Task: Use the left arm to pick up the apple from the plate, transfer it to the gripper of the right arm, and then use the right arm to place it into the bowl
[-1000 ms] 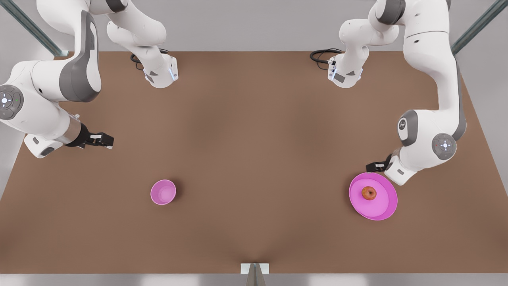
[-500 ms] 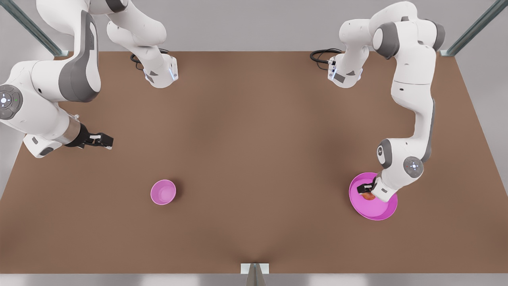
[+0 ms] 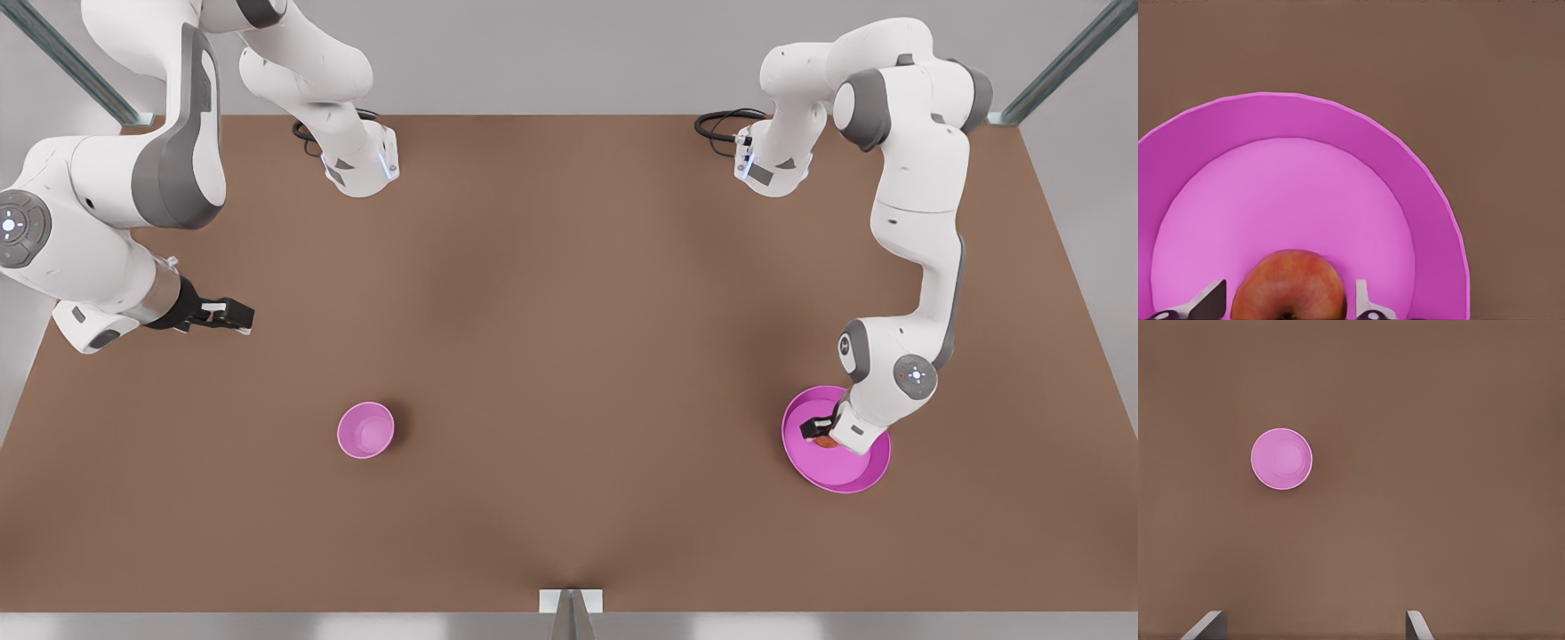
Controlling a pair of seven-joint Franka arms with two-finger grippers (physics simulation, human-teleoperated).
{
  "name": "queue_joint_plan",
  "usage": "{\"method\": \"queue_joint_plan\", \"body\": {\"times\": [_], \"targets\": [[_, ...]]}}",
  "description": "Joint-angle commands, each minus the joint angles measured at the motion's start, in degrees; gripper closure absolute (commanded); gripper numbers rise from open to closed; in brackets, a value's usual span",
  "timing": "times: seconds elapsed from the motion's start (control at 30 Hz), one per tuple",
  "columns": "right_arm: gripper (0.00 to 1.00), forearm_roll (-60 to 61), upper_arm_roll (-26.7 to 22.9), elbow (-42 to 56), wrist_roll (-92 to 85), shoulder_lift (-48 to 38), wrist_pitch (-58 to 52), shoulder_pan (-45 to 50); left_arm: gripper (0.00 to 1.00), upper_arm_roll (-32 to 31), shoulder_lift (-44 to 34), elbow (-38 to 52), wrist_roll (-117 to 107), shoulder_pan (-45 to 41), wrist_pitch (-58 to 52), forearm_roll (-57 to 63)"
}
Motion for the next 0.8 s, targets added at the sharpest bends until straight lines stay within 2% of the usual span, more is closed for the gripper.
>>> {"method": "queue_joint_plan", "body": {"times": [0.0,0.1,0.27,0.33,0.6,0.77], "targets": [[0.00,0.03,0.02,0.03,0.17,-0.06,-0.02,-0.02,0.11,0.00,0.01,0.03,-0.24,-0.01,1.14,0.14],[0.00,0.03,0.02,0.03,0.17,-0.06,-0.02,-0.02,0.19,0.00,0.10,-0.06,-0.24,-0.01,1.14,0.14],[0.00,0.03,0.02,0.03,0.17,-0.06,-0.02,-0.02,0.22,0.09,0.19,-0.23,-0.24,-0.09,1.14,0.14],[0.00,0.03,0.02,0.03,0.17,-0.06,-0.02,-0.02,0.27,0.27,0.19,-0.32,-0.16,-0.18,1.14,0.14],[0.00,0.12,-0.07,0.12,0.17,-0.06,-0.02,-0.11,0.28,0.27,1.15,-0.32,-0.16,-0.18,1.14,0.14],[0.00,0.12,-0.07,0.12,0.17,0.03,-0.02,-0.02,0.30,0.27,-0.78,1.26,1.77,-0.18,-0.62,0.32]]}}
